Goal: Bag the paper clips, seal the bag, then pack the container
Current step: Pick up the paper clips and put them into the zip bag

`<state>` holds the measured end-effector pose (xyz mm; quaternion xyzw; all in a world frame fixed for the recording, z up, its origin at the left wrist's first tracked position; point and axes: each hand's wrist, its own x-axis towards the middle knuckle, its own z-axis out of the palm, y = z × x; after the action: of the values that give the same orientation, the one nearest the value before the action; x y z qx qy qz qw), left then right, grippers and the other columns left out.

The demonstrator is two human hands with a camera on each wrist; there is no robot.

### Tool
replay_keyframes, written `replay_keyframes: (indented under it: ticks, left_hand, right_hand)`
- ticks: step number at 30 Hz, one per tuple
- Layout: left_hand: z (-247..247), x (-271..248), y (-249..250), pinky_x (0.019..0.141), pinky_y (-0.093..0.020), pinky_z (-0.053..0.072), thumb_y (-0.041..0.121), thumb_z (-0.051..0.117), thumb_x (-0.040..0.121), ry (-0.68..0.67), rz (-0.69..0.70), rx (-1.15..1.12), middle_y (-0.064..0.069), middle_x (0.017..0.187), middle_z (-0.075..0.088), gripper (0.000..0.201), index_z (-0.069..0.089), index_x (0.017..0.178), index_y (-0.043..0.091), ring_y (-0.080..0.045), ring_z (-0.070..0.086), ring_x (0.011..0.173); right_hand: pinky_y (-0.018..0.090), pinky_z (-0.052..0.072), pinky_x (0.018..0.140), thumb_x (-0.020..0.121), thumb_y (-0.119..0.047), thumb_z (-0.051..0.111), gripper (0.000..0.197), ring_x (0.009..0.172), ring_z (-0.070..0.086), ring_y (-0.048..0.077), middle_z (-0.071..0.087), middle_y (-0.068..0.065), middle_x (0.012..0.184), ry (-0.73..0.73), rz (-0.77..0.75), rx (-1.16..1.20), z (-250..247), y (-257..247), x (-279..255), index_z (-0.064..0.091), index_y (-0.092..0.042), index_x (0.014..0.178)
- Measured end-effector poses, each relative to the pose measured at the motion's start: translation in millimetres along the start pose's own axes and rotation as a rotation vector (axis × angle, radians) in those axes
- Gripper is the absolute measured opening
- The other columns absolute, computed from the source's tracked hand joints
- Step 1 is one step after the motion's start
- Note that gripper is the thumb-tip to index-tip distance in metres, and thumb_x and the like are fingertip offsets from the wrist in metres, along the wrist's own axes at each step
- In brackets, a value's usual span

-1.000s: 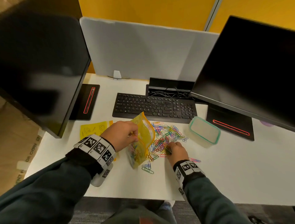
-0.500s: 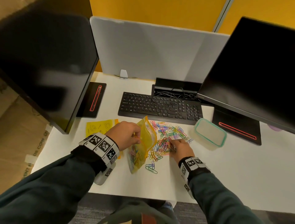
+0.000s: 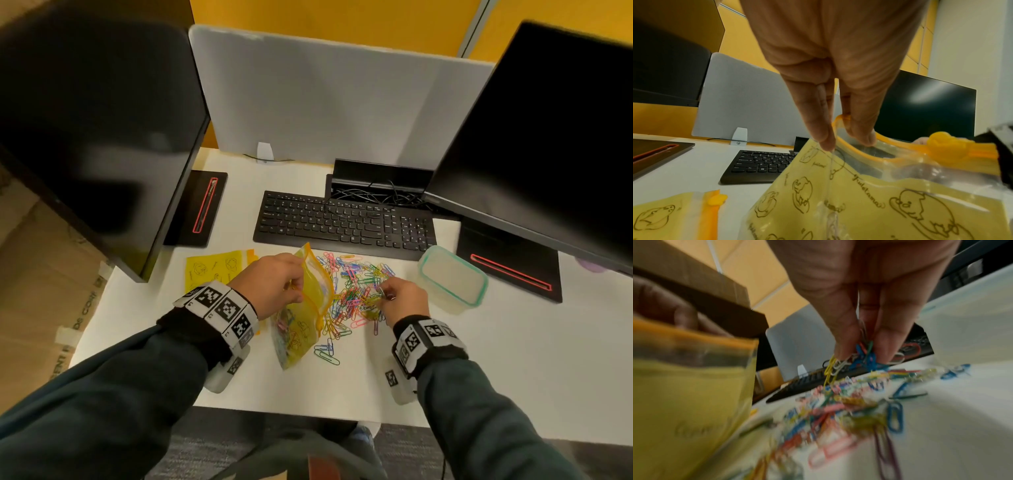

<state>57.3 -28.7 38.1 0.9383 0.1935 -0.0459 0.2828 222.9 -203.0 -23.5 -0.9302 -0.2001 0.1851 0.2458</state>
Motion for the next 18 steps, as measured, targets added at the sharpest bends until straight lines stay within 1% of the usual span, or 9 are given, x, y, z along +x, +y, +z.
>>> replay_keyframes:
  ticks: [2,4,5,6,8,11,13,15,18]
  left_hand:
    - [0.1,-0.3,-2.0,0.097,-0.026,0.037,0.02,0.07,0.075,0.007,-0.013,-0.009,-0.001,0.14,0.048,0.008,0.067,0.079,0.014,-0.015,0.049,0.122]
    - [-0.9,-0.6,-2.6,0.098,-0.027,0.038,0.019,0.07,0.075,0.017,-0.006,-0.025,-0.002,0.136,0.052,0.008,0.067,0.079,0.013,-0.014,0.047,0.125]
    - [-2.0,-0.7,-1.7,0.096,-0.027,0.039,0.019,0.07,0.075,0.017,0.001,-0.029,-0.003,0.128,0.058,0.008,0.067,0.079,0.013,-0.015,0.049,0.123]
    - [-3.1,-1.0,-0.4,0.091,-0.028,0.042,0.019,0.07,0.075,0.014,0.005,-0.026,-0.003,0.116,0.063,0.009,0.066,0.079,0.012,-0.017,0.054,0.115]
    - [-5.4,-1.3,3.6,0.08,-0.03,0.045,0.021,0.069,0.076,0.004,0.009,-0.005,-0.001,0.091,0.063,0.01,0.065,0.078,0.013,-0.018,0.058,0.09]
    - [-6.4,-1.2,7.7,0.072,-0.029,0.044,0.022,0.069,0.076,-0.002,0.025,0.011,0.005,0.076,0.057,0.009,0.065,0.076,0.014,-0.013,0.051,0.075]
    - [-5.9,-1.0,9.7,0.071,-0.029,0.044,0.022,0.07,0.075,0.007,0.041,0.004,0.003,0.075,0.061,0.009,0.065,0.075,0.014,-0.012,0.051,0.073]
    - [-5.4,-1.0,10.9,0.071,-0.029,0.045,0.021,0.071,0.074,0.029,0.059,-0.01,0.002,0.075,0.063,0.009,0.066,0.074,0.014,-0.012,0.052,0.072]
    - [-5.8,0.4,11.8,0.069,-0.026,0.042,0.021,0.071,0.073,0.056,0.078,-0.007,0.005,0.074,0.061,0.009,0.066,0.075,0.013,-0.011,0.05,0.071]
  right_hand:
    - [0.027,0.051,0.082,0.074,0.002,0.072,0.02,0.082,0.062,0.023,0.071,0.011,0.093,0.027,0.037,0.151,-11.7,-6.5,-1.4,0.07,-0.009,0.091]
    - [0.038,0.057,0.08,0.072,0.003,0.073,0.019,0.077,0.066,0.025,0.071,0.013,0.089,0.021,0.07,0.337,-24.2,-16.3,-5.0,0.068,-0.009,0.086]
    - [0.039,0.059,0.075,0.073,0.005,0.072,0.019,0.073,0.067,0.026,0.07,0.016,0.088,0.005,0.077,0.444,-30.3,-23.3,-7.9,0.067,-0.009,0.085]
    - [0.034,0.06,0.068,0.074,0.006,0.071,0.019,0.068,0.066,0.024,0.069,0.017,0.085,-0.019,0.075,0.552,-35.8,-31.5,-11.5,0.067,-0.008,0.086]
    - [0.022,0.058,0.057,0.076,0.008,0.067,0.02,0.062,0.063,0.019,0.066,0.013,0.079,-0.098,0.06,0.736,-44.1,-50.7,-18.2,0.067,-0.007,0.089]
    - [0.019,0.055,0.053,0.08,0.008,0.063,0.02,0.06,0.065,0.013,0.066,0.007,0.074,-0.27,0.084,0.975,-41.0,-75.9,-25.2,0.065,-0.011,0.086]
    - [0.023,0.056,0.057,0.079,0.008,0.064,0.02,0.061,0.066,0.014,0.067,0.008,0.076,-0.313,0.096,0.973,-28.3,-85.0,-27.1,0.064,-0.012,0.083]
    - [0.028,0.056,0.062,0.075,0.007,0.069,0.021,0.066,0.064,0.02,0.066,0.009,0.077,-0.278,0.075,0.849,-16.2,-88.7,-28.5,0.063,-0.013,0.078]
    - [0.019,0.055,0.049,0.072,0.01,0.07,0.024,0.06,0.06,0.019,0.06,0.006,0.068,-0.227,0.049,0.787,-9.4,-87.7,-27.8,0.063,-0.013,0.073]
